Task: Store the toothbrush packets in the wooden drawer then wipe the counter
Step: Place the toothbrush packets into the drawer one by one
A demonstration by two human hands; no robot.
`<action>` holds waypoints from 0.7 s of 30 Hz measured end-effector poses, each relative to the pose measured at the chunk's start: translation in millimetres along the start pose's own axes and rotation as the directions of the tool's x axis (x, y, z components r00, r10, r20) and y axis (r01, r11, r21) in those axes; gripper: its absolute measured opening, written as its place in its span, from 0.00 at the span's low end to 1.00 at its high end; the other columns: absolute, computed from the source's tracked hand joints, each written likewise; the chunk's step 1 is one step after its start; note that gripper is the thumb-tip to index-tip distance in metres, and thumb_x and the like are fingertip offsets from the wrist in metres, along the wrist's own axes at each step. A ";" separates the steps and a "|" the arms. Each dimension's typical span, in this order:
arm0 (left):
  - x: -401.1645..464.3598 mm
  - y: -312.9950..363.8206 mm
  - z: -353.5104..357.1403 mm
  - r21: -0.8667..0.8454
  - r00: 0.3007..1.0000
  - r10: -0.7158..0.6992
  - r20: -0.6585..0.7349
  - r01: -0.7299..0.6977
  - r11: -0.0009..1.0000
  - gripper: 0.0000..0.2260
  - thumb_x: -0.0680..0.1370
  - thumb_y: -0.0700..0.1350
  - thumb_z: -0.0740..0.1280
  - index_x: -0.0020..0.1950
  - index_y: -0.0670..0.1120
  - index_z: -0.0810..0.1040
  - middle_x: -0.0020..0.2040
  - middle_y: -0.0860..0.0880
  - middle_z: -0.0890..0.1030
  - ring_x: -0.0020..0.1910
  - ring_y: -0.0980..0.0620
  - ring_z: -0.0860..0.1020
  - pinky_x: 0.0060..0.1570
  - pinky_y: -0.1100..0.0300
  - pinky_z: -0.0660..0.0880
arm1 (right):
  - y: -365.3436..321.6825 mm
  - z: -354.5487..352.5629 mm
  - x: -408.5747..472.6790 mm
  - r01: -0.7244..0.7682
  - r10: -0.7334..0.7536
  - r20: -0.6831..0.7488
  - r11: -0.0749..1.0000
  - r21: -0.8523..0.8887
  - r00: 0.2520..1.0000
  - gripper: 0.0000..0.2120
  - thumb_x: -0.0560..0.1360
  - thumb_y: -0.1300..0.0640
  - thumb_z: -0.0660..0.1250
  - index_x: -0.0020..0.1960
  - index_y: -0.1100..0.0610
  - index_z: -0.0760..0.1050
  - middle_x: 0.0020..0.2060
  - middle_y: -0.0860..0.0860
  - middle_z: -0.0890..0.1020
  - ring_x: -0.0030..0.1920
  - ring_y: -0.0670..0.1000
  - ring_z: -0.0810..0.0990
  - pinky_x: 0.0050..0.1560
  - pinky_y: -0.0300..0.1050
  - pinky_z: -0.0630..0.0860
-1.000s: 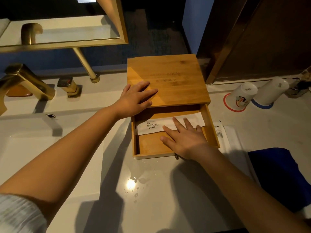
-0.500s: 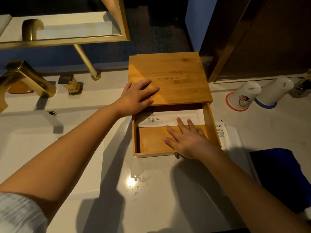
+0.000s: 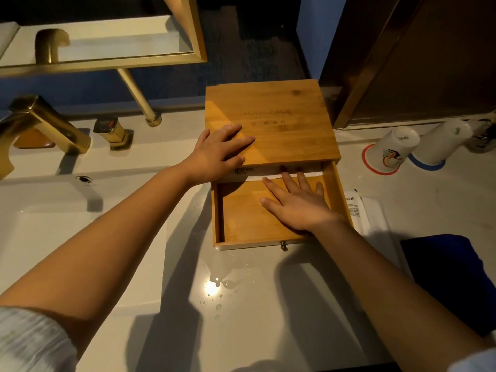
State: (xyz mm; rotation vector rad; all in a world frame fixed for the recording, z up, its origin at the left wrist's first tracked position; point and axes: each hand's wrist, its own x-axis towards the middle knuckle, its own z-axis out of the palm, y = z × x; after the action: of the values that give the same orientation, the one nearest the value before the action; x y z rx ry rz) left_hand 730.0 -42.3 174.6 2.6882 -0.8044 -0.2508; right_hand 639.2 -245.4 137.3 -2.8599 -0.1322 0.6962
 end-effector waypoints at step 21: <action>0.8 0.4 1.6 0.001 1.000 0.001 -0.007 -0.001 1.000 0.21 0.80 0.52 0.56 0.73 0.58 0.59 0.77 0.48 0.54 0.76 0.48 0.49 0.73 0.42 0.43 | -22.4 -8.1 -16.3 -0.064 0.069 -0.065 0.994 0.085 0.995 0.29 0.75 0.34 0.43 0.73 0.41 0.46 0.76 0.51 0.49 0.75 0.58 0.42 0.70 0.66 0.40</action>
State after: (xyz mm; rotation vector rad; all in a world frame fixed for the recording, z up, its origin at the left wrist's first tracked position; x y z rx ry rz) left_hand 730.1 -43.5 173.2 2.6881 -0.8038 -0.2409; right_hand 627.6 -227.0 156.3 -2.8152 0.0020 0.6015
